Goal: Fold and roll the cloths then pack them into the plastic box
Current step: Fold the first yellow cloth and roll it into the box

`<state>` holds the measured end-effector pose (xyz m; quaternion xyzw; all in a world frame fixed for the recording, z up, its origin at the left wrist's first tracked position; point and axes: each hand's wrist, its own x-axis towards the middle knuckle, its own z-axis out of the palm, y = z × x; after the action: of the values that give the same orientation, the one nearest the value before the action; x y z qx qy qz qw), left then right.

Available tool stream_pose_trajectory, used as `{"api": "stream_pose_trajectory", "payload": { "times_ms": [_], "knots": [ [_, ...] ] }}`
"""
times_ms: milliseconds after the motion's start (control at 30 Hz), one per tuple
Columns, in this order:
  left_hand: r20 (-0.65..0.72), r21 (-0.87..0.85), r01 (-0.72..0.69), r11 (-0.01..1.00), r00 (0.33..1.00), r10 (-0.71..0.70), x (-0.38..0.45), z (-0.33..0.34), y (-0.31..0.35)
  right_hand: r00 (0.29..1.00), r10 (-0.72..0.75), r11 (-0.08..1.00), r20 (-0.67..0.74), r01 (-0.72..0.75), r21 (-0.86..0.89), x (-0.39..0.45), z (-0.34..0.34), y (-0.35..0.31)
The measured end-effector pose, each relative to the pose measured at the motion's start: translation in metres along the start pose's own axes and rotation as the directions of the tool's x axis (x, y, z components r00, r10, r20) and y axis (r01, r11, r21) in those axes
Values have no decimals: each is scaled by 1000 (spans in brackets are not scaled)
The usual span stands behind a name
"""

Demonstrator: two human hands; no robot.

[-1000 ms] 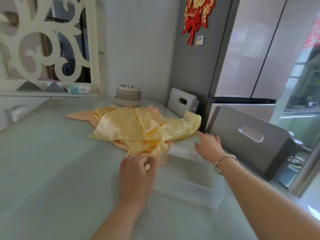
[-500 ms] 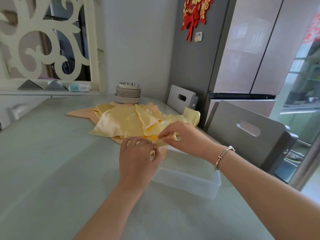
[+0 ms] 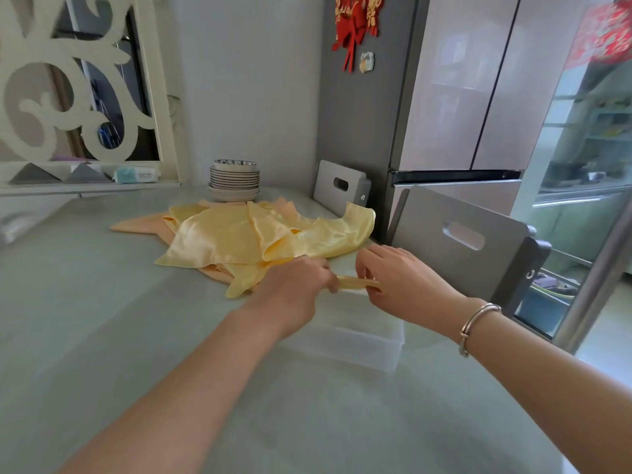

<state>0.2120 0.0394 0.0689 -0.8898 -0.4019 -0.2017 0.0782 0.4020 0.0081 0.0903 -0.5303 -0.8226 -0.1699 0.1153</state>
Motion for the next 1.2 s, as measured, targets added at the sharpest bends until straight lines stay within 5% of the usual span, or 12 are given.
{"api": "stream_pose_trajectory", "payload": {
  "times_ms": [167,300,533,833,1200],
  "knots": [
    [114,114,-13,993,993,0,10,2,1,987,16,1000,162,-13,-20,0,8,-2],
    [297,291,-165,942,952,75,21,6,2,949,27,996,315,1,-87,10,18,-5],
    [570,139,-62,988,821,-28,29,17,-11,902,-31,950,431,161,-267,14,24,-8],
    [616,135,131,982,765,-187,8,11,-9,877,-86,940,473,229,-253,15,34,-7],
    [476,226,164,960,842,-256,-5,11,3,887,-67,955,458,189,-227,14,36,-1]
  ]
}}
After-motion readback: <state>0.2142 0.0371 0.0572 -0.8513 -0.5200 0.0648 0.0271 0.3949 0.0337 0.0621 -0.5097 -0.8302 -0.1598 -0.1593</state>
